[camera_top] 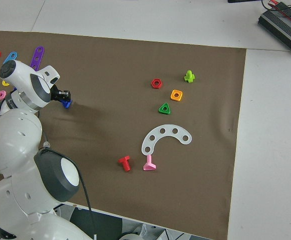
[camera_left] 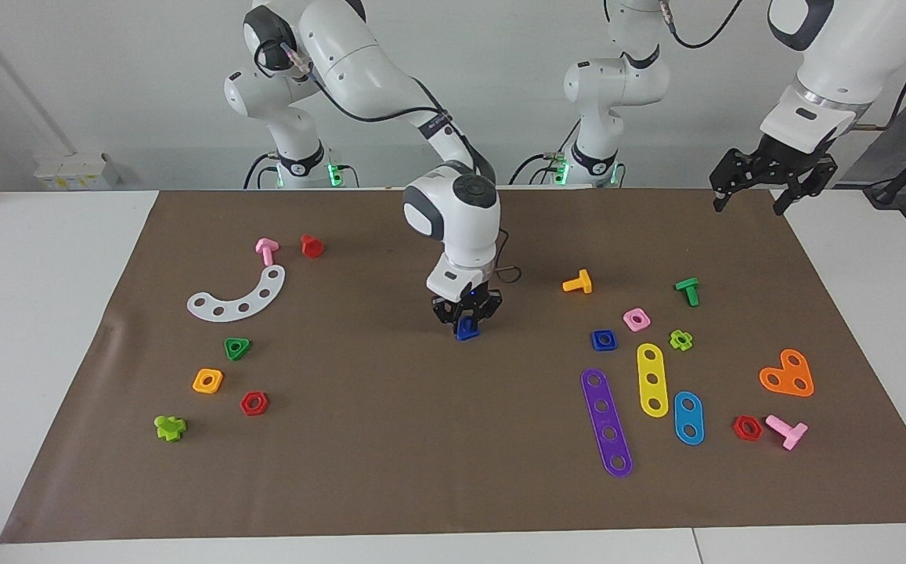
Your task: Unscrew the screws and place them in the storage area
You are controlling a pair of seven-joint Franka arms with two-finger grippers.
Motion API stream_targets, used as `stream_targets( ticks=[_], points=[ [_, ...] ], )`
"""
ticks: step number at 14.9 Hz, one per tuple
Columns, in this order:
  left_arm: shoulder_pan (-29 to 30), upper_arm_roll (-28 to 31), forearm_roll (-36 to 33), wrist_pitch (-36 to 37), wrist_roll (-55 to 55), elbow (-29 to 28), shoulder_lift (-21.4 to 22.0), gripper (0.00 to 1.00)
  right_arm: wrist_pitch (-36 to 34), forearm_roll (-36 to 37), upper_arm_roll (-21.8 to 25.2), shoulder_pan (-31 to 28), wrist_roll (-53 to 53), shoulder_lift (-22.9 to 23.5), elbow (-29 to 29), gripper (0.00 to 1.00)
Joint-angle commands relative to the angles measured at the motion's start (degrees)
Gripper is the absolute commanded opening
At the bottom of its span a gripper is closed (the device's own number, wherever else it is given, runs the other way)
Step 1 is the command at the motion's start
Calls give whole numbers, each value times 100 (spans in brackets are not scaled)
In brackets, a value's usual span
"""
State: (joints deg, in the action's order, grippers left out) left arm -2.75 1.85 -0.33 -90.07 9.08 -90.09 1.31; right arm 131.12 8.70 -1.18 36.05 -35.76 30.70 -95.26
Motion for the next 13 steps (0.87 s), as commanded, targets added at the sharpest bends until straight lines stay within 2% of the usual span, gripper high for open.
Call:
stream_targets(
  ticks=[1,2,3,9,13],
  points=[
    [73,-44,77,42,23,-158,159,100,-69,150,-40,-28,-72,-21,-28,40],
    [73,-44,77,42,23,-158,159,100,-69,150,-40,-28,-63,-21,-28,28],
    [73,-44,77,42,23,-158,159,100,-86,115,-49,-28,-71,-21,-28,0],
    [73,-44,77,42,23,-158,159,100,-297,62,-49,-125,25,-99,60,0],
    [73,-44,77,42,23,-158,159,100,-779,-341,-49,-396,392,-757,69,0]
  ],
)
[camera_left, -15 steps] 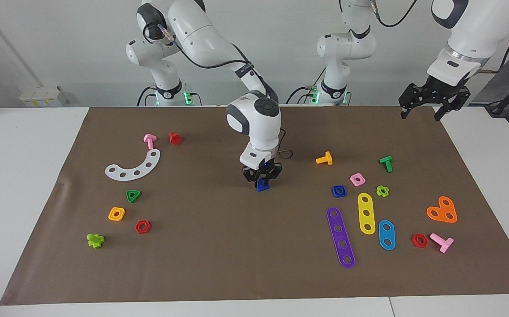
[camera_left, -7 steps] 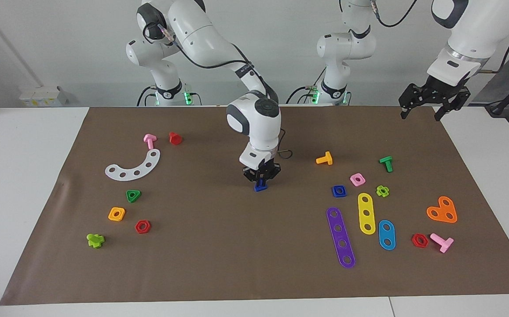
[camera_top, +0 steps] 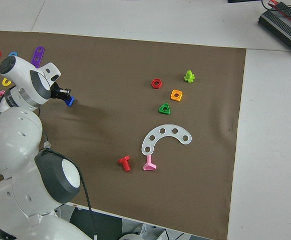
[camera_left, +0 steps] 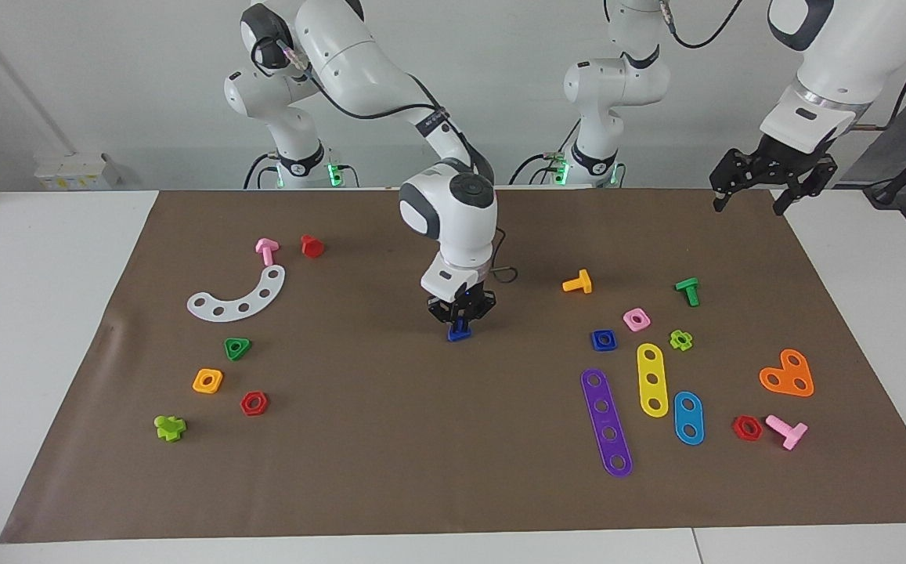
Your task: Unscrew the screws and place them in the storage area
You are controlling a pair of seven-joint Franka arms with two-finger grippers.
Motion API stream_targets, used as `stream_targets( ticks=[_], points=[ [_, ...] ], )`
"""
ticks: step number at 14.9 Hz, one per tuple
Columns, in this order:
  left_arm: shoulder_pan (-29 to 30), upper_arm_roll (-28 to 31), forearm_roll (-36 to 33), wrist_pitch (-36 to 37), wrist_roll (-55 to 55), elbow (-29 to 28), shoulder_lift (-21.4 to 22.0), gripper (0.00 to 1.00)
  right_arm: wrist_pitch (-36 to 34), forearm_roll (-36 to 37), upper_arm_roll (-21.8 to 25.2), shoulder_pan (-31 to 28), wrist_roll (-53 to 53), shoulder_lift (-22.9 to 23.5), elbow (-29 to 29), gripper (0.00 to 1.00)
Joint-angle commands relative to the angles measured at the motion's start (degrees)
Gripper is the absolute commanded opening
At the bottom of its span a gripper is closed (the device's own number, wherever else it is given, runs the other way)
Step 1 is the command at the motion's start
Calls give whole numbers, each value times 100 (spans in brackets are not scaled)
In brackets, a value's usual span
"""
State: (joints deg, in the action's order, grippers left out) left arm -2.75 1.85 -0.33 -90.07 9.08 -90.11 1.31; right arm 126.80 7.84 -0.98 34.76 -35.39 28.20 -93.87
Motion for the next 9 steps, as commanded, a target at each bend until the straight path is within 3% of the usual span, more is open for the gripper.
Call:
stream_targets(
  ticks=[1,4,9],
  points=[
    [73,-44,77,42,23,-156,159,100,-497,-413,-69,-416,523,-674,-70,0],
    [73,-44,77,42,23,-156,159,100,-1015,-643,-61,-908,735,-1219,-79,0],
    [73,-44,77,42,23,-156,159,100,-1105,-652,-52,-1988,1243,-1343,-289,0]
  ],
)
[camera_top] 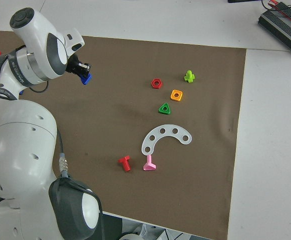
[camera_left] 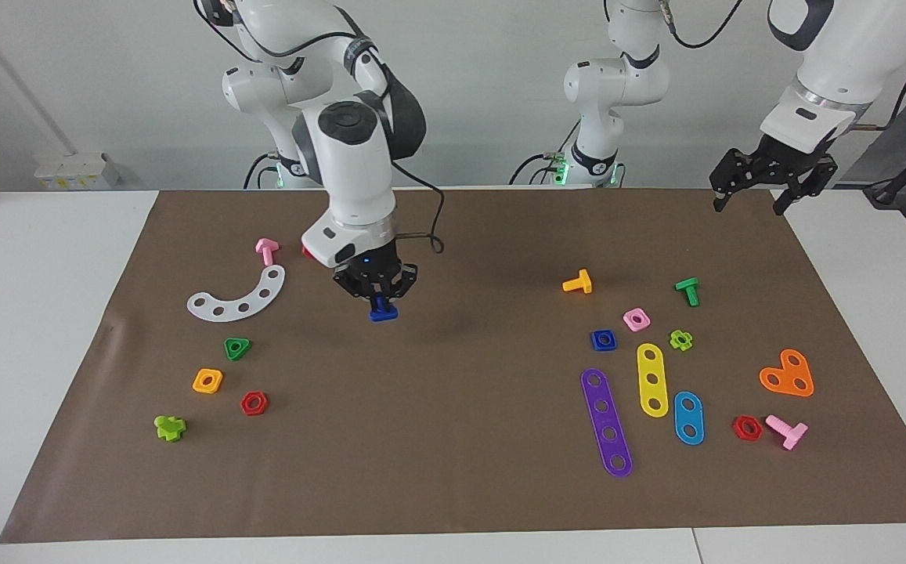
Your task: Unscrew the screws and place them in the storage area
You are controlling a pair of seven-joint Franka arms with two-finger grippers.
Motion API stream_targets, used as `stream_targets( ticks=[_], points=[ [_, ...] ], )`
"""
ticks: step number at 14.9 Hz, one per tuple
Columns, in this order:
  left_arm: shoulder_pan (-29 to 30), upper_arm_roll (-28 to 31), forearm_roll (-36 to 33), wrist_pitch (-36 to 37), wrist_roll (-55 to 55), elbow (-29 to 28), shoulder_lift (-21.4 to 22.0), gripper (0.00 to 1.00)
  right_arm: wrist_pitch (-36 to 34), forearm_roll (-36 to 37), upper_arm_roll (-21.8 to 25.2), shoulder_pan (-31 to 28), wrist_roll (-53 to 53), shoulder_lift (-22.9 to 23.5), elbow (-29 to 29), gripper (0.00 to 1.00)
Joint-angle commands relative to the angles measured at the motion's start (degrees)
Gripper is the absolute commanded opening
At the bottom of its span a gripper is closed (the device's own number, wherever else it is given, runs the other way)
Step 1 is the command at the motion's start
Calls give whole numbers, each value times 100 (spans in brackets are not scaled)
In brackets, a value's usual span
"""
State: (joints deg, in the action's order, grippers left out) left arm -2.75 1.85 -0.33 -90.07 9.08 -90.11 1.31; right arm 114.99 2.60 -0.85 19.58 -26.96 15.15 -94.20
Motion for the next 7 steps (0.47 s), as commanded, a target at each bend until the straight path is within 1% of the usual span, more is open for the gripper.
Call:
stream_targets(
  ticks=[1,3,4,5,7],
  points=[
    [73,-44,77,42,23,-156,159,100,85,-128,-73,-682,681,-47,-326,0],
    [73,-44,77,42,23,-156,159,100,76,-146,-73,-1086,1400,-169,-615,0],
    [73,-44,77,42,23,-156,159,100,155,-146,-73,-1193,1683,-301,-965,0],
    [73,-44,77,33,23,-156,159,100,277,-146,-73,-1315,1868,-424,-1290,0],
    [73,-44,77,42,23,-156,159,100,812,-198,-73,-1492,2229,-600,-1888,0]
  ],
)
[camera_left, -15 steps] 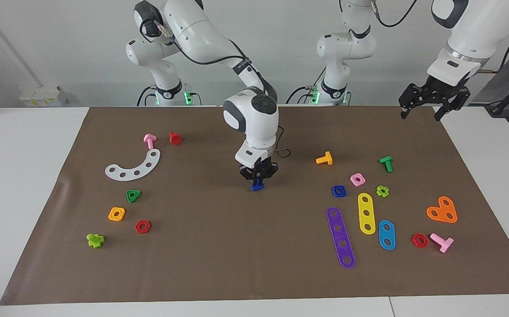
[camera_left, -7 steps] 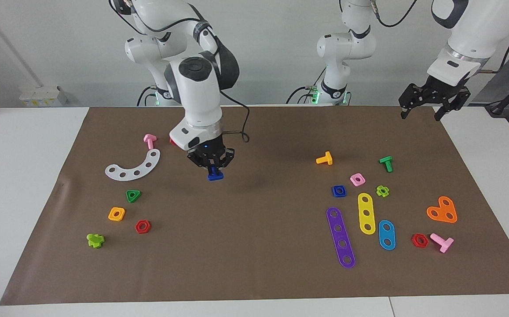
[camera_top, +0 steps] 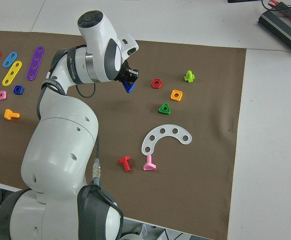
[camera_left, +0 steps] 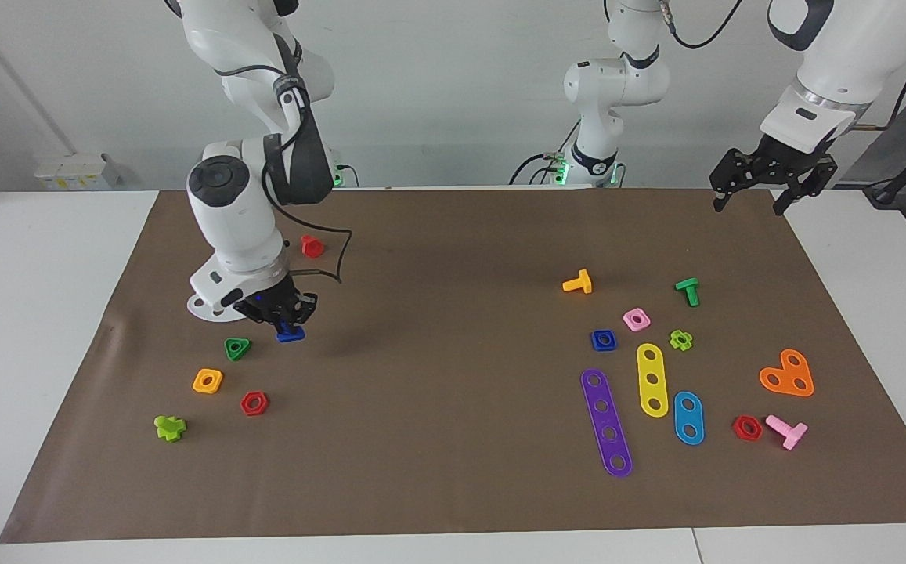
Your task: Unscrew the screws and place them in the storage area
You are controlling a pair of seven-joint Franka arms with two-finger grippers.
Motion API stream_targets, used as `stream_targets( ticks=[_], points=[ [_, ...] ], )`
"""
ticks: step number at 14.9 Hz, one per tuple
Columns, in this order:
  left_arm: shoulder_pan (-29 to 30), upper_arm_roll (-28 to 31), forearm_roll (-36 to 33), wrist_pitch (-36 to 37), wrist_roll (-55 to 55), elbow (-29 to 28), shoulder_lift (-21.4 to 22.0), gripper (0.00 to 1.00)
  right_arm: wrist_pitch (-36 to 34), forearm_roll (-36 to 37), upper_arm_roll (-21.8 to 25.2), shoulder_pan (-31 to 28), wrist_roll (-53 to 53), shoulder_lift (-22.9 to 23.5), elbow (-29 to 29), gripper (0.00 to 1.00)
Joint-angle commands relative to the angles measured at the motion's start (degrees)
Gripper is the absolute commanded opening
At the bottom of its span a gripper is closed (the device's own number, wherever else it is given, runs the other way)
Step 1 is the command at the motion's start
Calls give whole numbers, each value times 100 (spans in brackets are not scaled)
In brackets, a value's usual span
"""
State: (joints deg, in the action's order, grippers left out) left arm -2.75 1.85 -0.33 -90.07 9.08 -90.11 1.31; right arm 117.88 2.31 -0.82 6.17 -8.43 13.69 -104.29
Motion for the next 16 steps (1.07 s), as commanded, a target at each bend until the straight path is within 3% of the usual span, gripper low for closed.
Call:
stream_targets(
  ticks=[1,6,11,12,13,14,16],
  points=[
    [73,-44,77,42,23,-156,159,100,735,-395,-76,-238,551,-472,-1135,0],
    [73,-44,77,42,23,-156,159,100,1728,-653,-67,-405,1131,-508,-1954,0],
    [73,-44,77,42,23,-156,159,100,2151,-653,-67,-467,1317,-332,-2078,0],
    [73,-44,77,42,23,-156,159,100,2195,-653,-67,-459,1291,-314,-2069,27],
    [73,-44,77,42,23,-156,159,100,2196,-653,-67,-458,1265,-314,-2069,86],
    [73,-44,77,42,23,-156,159,100,2170,-653,-67,-458,1264,-314,-2061,100],
    [73,-44,77,42,23,-156,159,100,1995,-653,-67,-415,1247,-375,-1956,100]
  ],
)
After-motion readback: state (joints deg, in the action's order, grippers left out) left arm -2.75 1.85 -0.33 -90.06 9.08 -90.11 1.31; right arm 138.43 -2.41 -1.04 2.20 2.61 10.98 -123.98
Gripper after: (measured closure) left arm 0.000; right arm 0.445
